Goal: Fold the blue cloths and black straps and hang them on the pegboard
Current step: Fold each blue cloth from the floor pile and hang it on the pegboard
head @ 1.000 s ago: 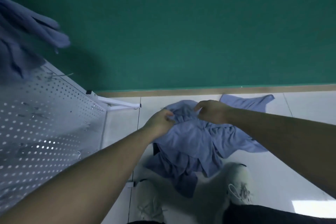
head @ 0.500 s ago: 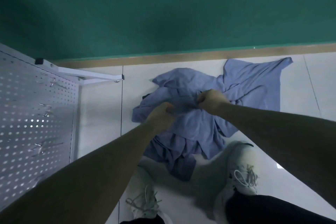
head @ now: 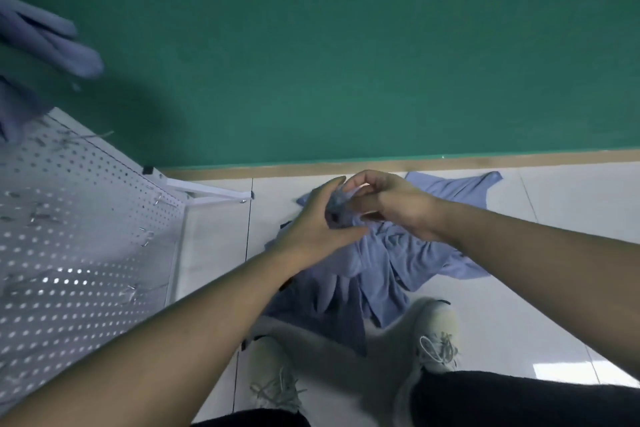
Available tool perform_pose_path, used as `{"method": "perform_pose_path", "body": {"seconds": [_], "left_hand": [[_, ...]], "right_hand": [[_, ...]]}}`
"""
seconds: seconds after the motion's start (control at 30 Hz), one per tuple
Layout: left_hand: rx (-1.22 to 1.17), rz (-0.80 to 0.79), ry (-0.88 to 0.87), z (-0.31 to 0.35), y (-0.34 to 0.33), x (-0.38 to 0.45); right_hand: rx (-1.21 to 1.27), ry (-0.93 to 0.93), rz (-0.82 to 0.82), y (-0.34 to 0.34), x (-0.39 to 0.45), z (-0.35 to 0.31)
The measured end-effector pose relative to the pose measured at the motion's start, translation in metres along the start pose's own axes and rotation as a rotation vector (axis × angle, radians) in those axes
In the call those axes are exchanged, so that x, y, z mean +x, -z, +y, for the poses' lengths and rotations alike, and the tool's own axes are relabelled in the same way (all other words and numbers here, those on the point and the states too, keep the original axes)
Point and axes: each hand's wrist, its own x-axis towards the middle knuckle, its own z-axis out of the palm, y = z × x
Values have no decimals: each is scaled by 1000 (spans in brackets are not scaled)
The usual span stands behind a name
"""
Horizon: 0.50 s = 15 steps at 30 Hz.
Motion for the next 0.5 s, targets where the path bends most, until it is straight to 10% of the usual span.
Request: {"method": "perform_pose_path", "body": {"seconds": [0.2, 0.5], "left_hand": [[-25, 445, -150, 48, -1, -55], [127, 441, -190, 89, 26, -126]], "right_hand": [[181, 112, 85, -24, -68, -51], [44, 278, 169, -34, -150, -90]]}}
